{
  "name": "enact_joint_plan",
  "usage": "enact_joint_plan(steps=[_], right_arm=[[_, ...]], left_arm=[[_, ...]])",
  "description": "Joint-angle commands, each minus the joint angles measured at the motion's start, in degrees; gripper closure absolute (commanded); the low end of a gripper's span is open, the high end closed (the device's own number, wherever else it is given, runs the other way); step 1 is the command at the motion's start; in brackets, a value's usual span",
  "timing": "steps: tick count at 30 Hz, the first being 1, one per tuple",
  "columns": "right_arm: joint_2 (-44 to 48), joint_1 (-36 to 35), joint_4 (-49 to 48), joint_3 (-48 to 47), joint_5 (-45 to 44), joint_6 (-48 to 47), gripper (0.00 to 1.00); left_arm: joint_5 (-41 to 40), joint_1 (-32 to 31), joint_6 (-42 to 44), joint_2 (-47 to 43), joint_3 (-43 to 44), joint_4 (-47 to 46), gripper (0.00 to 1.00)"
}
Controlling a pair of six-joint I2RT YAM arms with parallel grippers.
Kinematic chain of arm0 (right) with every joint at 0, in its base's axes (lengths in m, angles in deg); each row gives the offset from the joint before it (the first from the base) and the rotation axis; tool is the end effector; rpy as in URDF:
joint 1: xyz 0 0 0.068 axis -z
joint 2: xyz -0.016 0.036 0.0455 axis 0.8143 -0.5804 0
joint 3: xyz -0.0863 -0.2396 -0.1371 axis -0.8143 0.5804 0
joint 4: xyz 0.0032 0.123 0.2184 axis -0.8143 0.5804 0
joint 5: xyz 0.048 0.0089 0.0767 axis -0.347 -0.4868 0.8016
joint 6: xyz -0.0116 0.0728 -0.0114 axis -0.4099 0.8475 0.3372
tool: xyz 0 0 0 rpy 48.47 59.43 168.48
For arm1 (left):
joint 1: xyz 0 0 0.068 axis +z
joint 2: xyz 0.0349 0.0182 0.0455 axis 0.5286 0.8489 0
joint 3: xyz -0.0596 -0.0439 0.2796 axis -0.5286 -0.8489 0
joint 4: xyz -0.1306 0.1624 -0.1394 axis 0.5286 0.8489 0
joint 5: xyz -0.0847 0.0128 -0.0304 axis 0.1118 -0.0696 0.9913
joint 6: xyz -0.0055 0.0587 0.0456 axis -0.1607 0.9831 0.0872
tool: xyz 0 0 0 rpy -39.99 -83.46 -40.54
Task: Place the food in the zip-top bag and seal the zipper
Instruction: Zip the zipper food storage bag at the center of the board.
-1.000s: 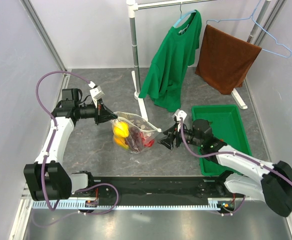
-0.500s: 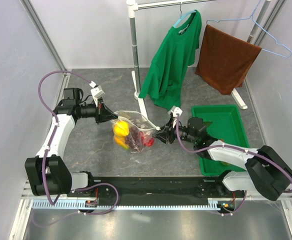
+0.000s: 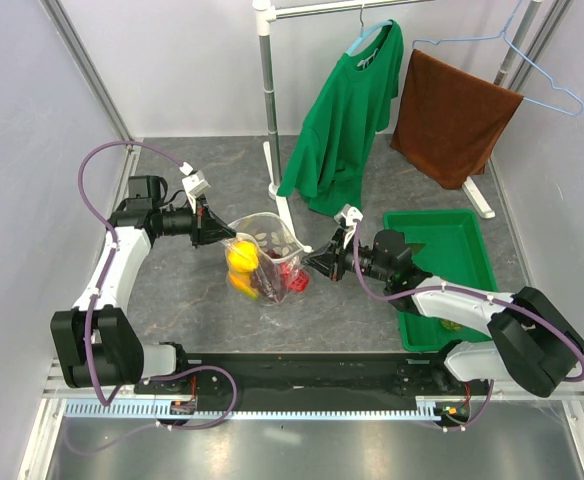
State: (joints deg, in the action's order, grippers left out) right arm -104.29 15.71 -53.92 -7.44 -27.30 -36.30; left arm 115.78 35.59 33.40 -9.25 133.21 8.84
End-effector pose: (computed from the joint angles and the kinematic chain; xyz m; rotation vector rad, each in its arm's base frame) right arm 0.2001 0.1991 0.2436 -0.6941 1.6686 1.1557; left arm 0.2499 -0.0417 0.2963 0.9066 1.8318 -1.0654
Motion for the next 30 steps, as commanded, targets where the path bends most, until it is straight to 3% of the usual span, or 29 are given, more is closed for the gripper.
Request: enact_joint_plan(steps=[1, 2, 3, 7, 9, 11, 13, 17, 22, 27, 30], right_arm=[[0.45, -0.22, -3.32, -3.06, -0.67, 1.91, 0.75], [0.45, -0.22, -3.41, -3.15, -0.67, 2.00, 0.63], [0.36, -0.22, -3.67, -3.06, -0.76, 2.00, 0.59], [-0.52, -0.13, -3.94, -2.80, -0.15, 1.21, 0.59], [-0.52, -0.22, -3.41, -2.80, 0.29, 0.51, 0.64], [-0.69, -0.13, -3.23, -2.71, 0.47, 0.42, 0.76], [-0.61, -0.22, -3.32, -2.71, 0.73, 0.77, 0.98], [1.85, 0.04, 0.27, -4.63, 1.08, 1.04, 1.00], [11.07, 2.15, 20.81, -12.09, 2.84, -3.43, 1.00], [16.35, 3.73, 42.95, -17.03, 3.63, -15.99, 1.00], [17.58, 4.09, 46.50, -16.60, 2.41, -18.73, 1.00]], left_arm=[[1.77, 0.36, 1.13, 0.08, 1.51, -0.85, 0.98], [1.86, 0.27, 1.21, 0.17, 1.42, -0.85, 0.98], [1.86, 0.27, 1.13, 0.08, 1.51, -0.85, 0.98], [1.86, 0.27, 1.30, 0.17, 1.60, -0.85, 0.98], [1.86, 0.27, 1.30, 0.34, 1.60, -0.85, 0.98], [1.95, 0.36, 1.39, 0.43, 1.68, -0.85, 0.98], [1.95, 0.27, 1.13, 0.69, 1.77, -0.85, 0.98], [1.69, 0.45, 0.42, 1.14, 2.03, -0.93, 0.98], [-2.43, 0.71, 2.00, -2.37, 3.96, -0.93, 0.98], [-5.78, 0.71, 6.74, -1.94, 9.41, 6.70, 0.98], [-7.10, 0.62, 11.22, -1.77, 11.35, 11.78, 0.98]])
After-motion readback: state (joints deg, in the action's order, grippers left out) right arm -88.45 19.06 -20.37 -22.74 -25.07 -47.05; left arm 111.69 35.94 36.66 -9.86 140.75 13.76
